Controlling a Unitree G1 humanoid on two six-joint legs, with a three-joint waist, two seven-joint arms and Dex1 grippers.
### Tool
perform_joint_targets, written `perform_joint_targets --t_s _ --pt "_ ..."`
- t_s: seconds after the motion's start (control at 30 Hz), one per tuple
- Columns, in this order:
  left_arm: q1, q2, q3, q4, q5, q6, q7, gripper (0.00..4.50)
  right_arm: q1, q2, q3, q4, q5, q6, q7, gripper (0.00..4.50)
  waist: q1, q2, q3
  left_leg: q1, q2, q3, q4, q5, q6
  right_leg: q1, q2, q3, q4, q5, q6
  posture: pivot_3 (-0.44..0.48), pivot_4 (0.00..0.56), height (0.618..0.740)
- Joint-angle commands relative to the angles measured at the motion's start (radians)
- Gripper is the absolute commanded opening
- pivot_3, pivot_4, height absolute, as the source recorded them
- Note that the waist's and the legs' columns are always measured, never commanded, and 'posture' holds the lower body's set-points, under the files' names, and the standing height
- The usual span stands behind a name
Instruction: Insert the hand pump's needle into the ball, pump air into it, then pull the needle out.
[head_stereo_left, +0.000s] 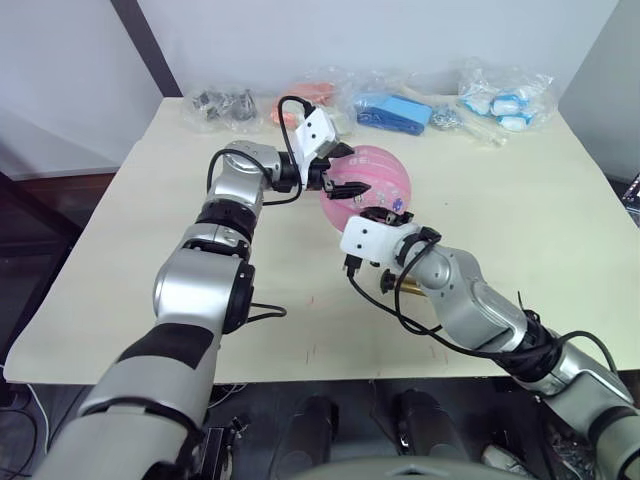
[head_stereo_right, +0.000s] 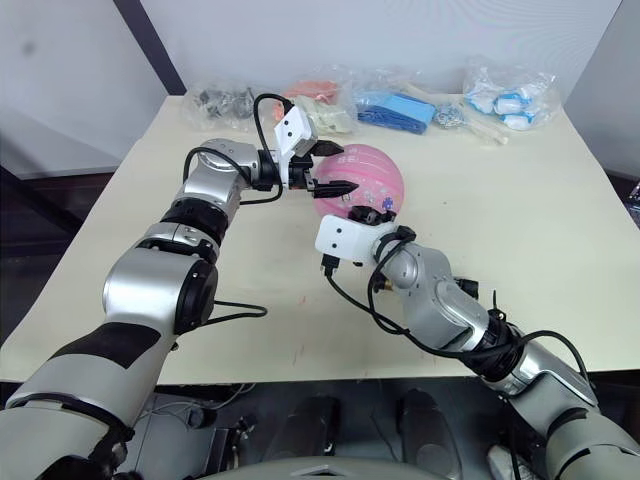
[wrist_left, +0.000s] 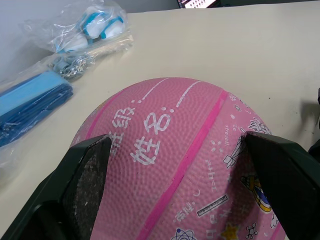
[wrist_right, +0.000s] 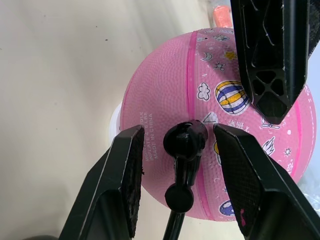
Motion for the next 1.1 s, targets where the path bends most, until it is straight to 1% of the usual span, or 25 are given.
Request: perform_joint_targets --t_s 0.03,0.07,0.13,0.17,0.33,0.6,0.9,1.1 --pt "0.014 -0.003 -0.022 0.016 0.035 0.025 0.013 4.50 0.003 0.015 -0.040 -0.008 -0.027 -0.012 0.006 1.78 0.000 0.000 0.000 0.000 0.000 0.000 0.000 0.000 0.000 0.000 0.000 0.000 0.000 0.000 0.000 0.000 0.150 0.740" --pt "0.014 -0.002 -0.022 0.016 0.035 0.024 0.013 4.50 0.003 0.018 -0.043 -0.004 -0.031 -0.013 0.006 1.48 0.000 0.000 0.000 0.000 0.000 0.000 0.000 0.000 0.000 0.000 0.000 0.000 0.000 0.000 0.000 0.000 0.150 0.740" --pt "0.013 -0.002 -0.022 0.016 0.036 0.023 0.013 4.50 0.004 0.023 -0.049 0.003 -0.041 -0.013 0.007 0.62 0.000 0.000 0.000 0.000 0.000 0.000 0.000 0.000 0.000 0.000 0.000 0.000 0.000 0.000 0.000 0.000 0.150 0.740" --pt "0.013 -0.002 -0.022 0.016 0.036 0.023 0.014 4.50 0.005 0.025 -0.051 0.007 -0.047 -0.013 0.010 0.31 0.000 0.000 0.000 0.000 0.000 0.000 0.000 0.000 0.000 0.000 0.000 0.000 0.000 0.000 0.000 0.000 0.150 0.740" --pt "0.013 -0.004 -0.022 0.015 0.035 0.024 0.016 4.50 0.008 0.028 -0.061 0.014 -0.078 -0.011 0.015 0.31 0.000 0.000 0.000 0.000 0.000 0.000 0.000 0.000 0.000 0.000 0.000 0.000 0.000 0.000 0.000 0.000 0.150 0.740" --pt "0.017 -0.011 -0.025 0.017 0.040 0.025 0.040 4.50 0.022 0.033 -0.056 -0.023 -0.119 0.003 0.042 0.31 0.001 0.000 0.000 0.000 -0.001 0.000 0.000 0.000 0.000 0.000 0.000 0.000 0.000 0.000 0.000 0.000 0.150 0.740" --pt "0.024 -0.026 -0.038 0.021 0.059 0.023 0.101 4.50 0.008 0.063 -0.053 -0.068 -0.167 0.049 0.090 0.31 0.001 0.000 0.000 0.000 -0.001 -0.001 0.000 0.000 0.000 0.000 0.000 0.000 0.000 0.000 0.000 0.000 0.150 0.740" --pt "0.045 -0.039 -0.057 0.015 0.079 0.006 0.137 4.50 0.023 0.080 -0.041 -0.098 -0.208 0.088 0.116 0.31 0.003 0.000 -0.001 0.000 -0.001 -0.001 0.000 0.002 -0.003 0.000 -0.001 0.000 0.000 0.000 0.000 0.000 0.150 0.740"
